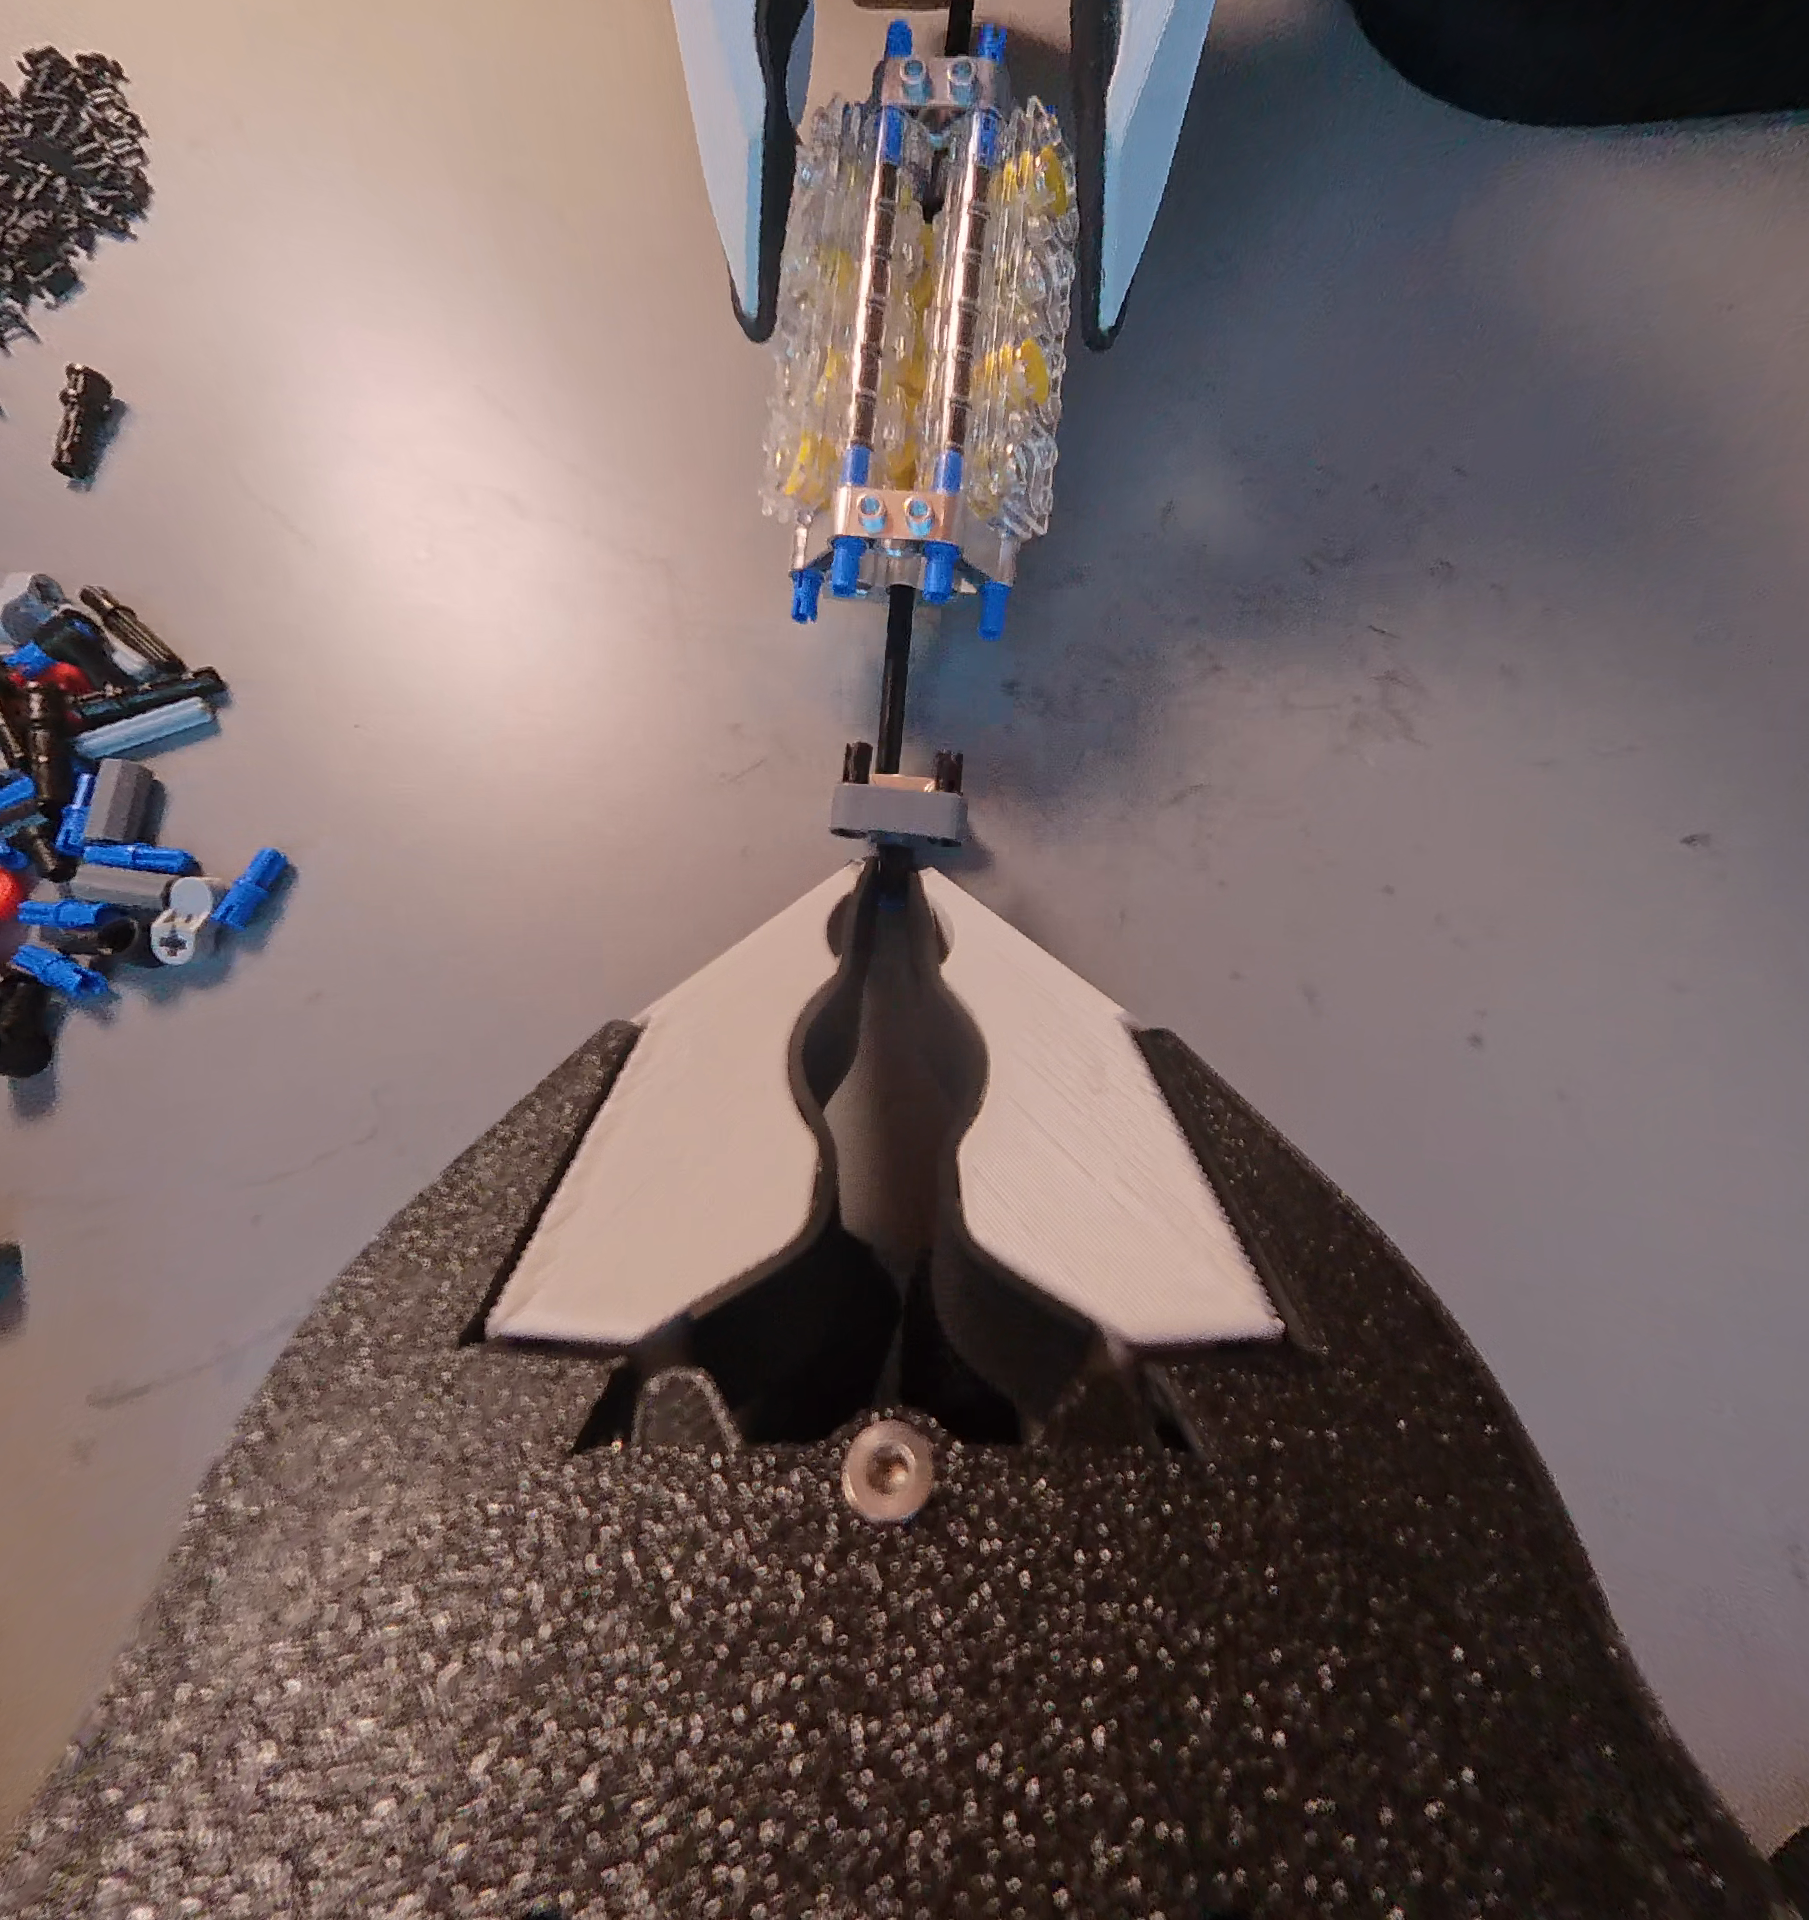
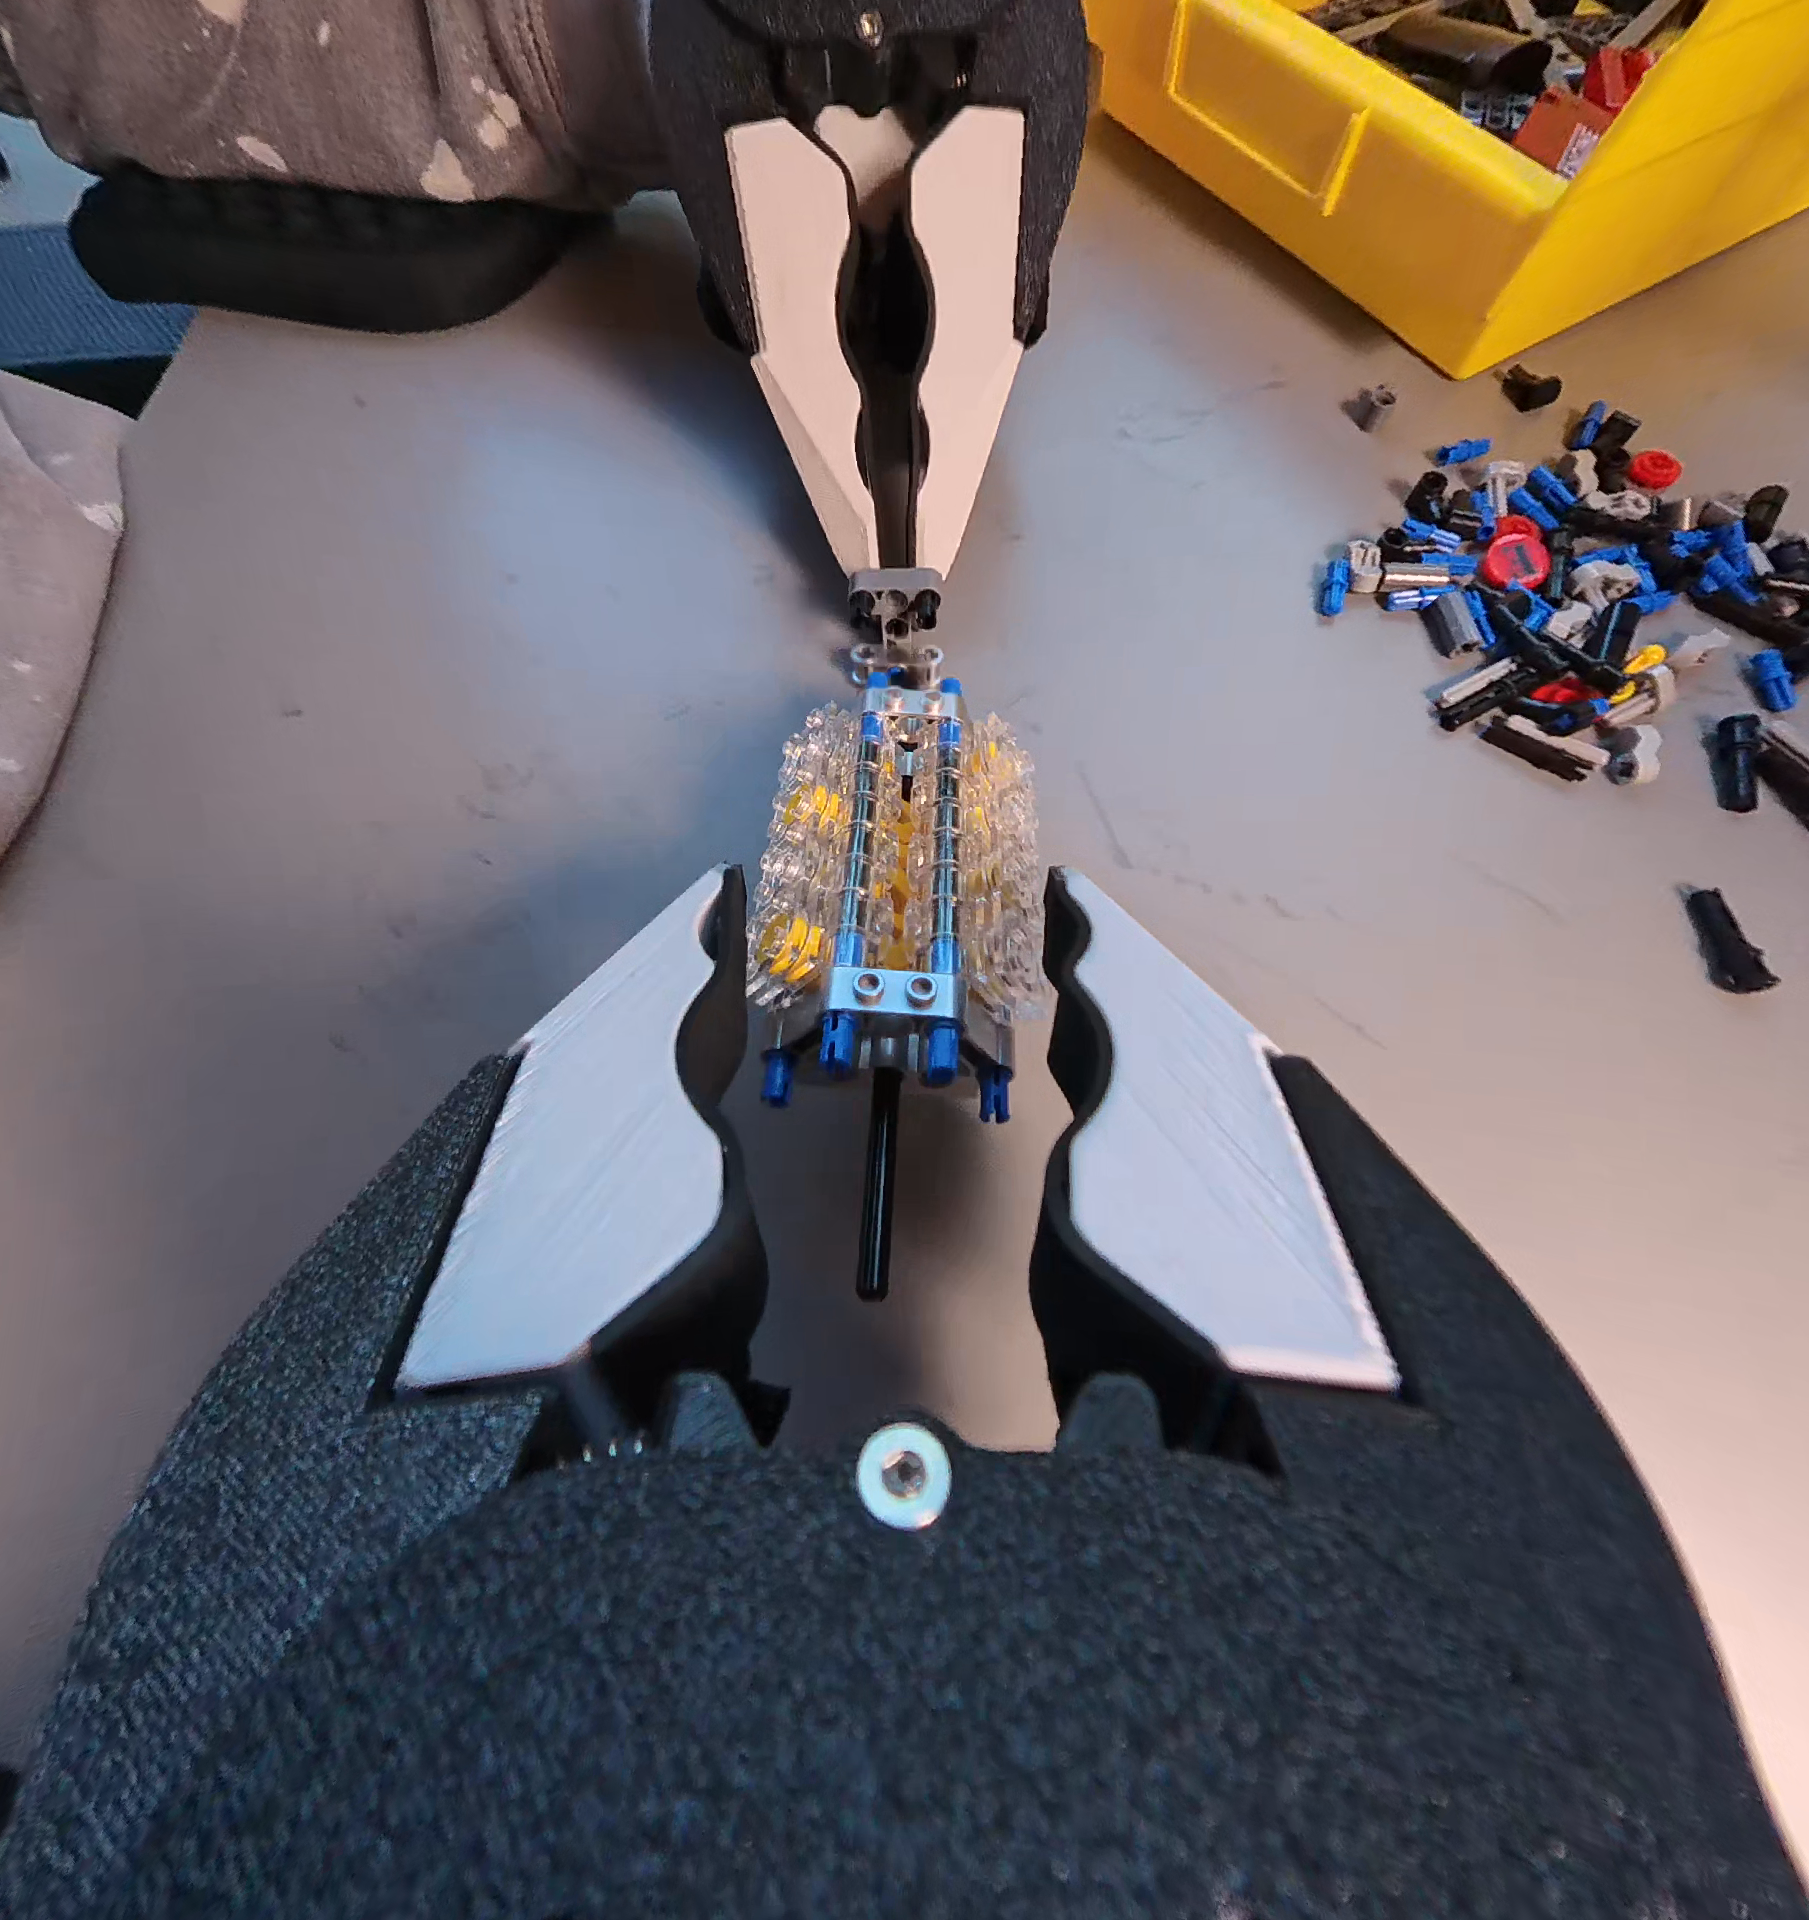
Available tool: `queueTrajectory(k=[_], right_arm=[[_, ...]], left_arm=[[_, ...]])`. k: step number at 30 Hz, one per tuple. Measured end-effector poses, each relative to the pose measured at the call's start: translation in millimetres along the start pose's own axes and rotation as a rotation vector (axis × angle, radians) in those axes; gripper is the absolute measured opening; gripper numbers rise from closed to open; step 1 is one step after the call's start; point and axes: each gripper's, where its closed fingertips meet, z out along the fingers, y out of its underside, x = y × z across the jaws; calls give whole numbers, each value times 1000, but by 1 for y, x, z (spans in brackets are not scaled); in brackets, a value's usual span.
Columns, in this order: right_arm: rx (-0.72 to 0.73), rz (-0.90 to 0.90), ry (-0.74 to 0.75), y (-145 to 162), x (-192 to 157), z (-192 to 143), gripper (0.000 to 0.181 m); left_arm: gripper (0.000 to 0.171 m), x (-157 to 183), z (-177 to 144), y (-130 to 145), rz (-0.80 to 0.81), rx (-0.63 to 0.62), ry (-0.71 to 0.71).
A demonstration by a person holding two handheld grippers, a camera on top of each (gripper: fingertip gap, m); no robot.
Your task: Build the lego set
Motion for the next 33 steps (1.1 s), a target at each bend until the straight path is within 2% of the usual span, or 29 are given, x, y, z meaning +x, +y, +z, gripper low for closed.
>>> queueTrajectory(k=[6,12,21,26,33], right_arm=[[70,3,-11,-10,-4,-3,55],[79,0,-10,-12,-4,1,55],[66,-21,-9,-13,-7,7,55],[35,-43,-14,-11,-12,14,55],[-6,-51,-11,-4,-14,17,54]], left_arm=[[3,0,0,0,-7,0,7],[3,3,2,-1,-1,0,13],[3,6,4,-4,8,4,21],[3,13,5,-14,17,48,46],[3,15,10,-12,39,25,29]])
